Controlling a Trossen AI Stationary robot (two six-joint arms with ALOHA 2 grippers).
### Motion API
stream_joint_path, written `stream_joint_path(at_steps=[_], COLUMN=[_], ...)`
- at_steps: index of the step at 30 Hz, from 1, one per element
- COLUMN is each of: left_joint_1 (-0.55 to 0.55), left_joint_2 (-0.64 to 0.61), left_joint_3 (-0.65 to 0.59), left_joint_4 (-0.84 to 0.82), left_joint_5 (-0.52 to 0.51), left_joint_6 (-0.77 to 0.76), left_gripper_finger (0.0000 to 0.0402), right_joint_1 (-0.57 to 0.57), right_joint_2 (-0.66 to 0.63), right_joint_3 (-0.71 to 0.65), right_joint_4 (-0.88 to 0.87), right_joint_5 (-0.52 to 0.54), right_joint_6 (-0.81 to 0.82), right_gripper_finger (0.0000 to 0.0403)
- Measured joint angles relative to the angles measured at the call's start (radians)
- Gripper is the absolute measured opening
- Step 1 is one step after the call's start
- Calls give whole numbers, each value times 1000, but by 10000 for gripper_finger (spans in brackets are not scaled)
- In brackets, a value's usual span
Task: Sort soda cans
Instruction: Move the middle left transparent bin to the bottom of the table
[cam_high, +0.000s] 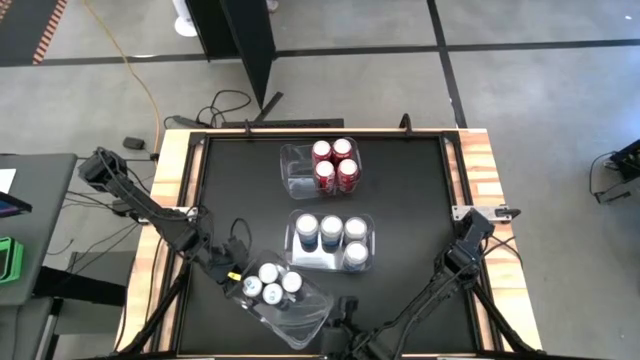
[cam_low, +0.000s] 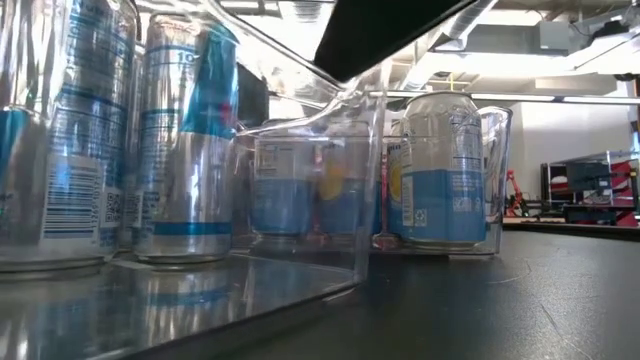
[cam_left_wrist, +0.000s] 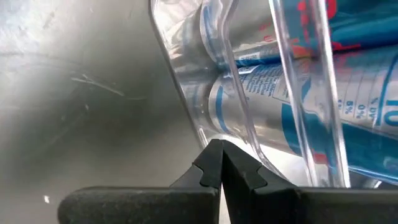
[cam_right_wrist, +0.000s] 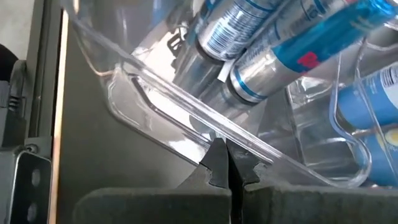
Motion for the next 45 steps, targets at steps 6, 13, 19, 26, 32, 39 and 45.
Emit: stream_joint_path(at_steps=[6,13,19,26,32,39,45], left_joint_1=[-26,-35,-35,-35,-35,-38,-73], left_joint_2=[0,0,0,0,-1,-2,-2], left_joint_3=[0,0,0,0,0,4,4], left_joint_4=[15,69,82,105,106,114,111], left_joint_5=[-19,-24,-49,-60,-69,-92,-72], left_joint_6=[-88,-117,-108,-106,-90,-82,-101], left_gripper_finger=[0,0,0,0,0,0,0], right_joint_1=[0,0,-1,-12,0,45,91], right_joint_2=[-1,-2,-2,-2,1,6,5], right_joint_3=[0,0,0,-1,6,69,115], right_joint_4=[-41,-94,-139,-182,-202,-229,-258], right_joint_5=[-1,3,19,29,30,19,23], right_joint_6=[61,123,179,240,259,251,250], right_gripper_finger=[1,1,1,1,1,23,37])
